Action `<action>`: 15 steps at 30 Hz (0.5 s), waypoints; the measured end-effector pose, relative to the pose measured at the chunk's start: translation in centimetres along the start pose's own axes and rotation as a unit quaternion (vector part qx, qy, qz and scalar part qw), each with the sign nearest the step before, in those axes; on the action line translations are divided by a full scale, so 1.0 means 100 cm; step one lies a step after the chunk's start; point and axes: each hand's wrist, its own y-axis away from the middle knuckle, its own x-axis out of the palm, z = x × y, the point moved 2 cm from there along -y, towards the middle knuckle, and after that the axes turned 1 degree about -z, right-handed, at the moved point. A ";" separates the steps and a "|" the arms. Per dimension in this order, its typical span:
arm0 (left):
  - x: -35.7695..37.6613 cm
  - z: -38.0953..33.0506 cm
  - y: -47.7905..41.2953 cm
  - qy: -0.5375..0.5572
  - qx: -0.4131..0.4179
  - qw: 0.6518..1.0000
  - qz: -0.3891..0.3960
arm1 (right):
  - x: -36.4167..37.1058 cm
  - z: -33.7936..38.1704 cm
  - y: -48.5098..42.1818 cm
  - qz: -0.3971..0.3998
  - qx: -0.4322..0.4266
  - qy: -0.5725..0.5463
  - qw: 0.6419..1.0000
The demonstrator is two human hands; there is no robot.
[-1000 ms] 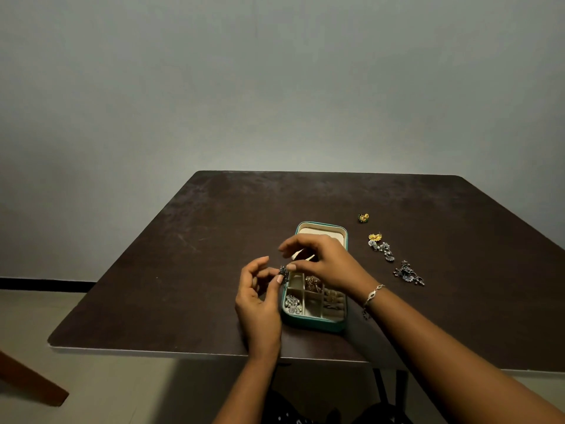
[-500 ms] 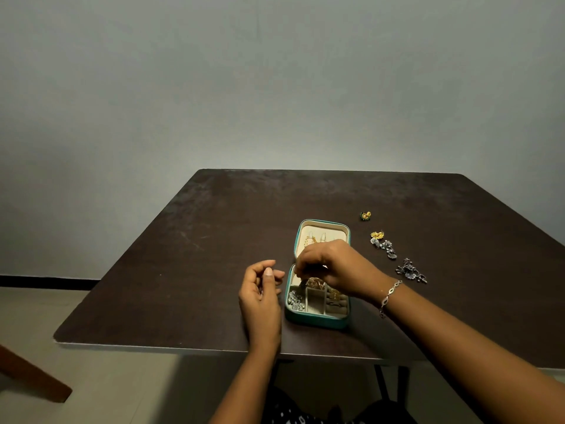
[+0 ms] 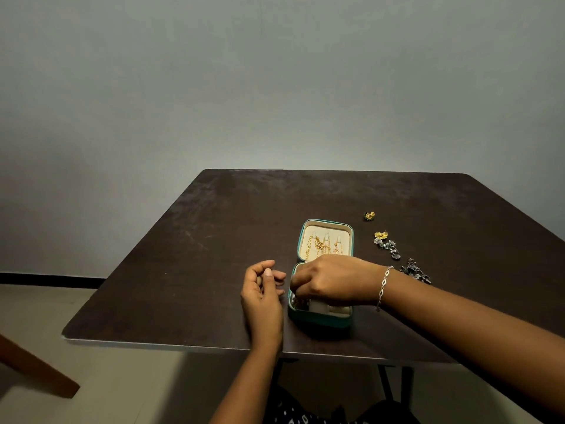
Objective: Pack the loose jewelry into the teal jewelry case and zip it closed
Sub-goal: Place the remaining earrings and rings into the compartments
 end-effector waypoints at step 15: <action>-0.001 -0.001 -0.001 0.002 -0.006 1.000 0.004 | 0.003 -0.005 0.002 0.019 0.068 -0.039 0.997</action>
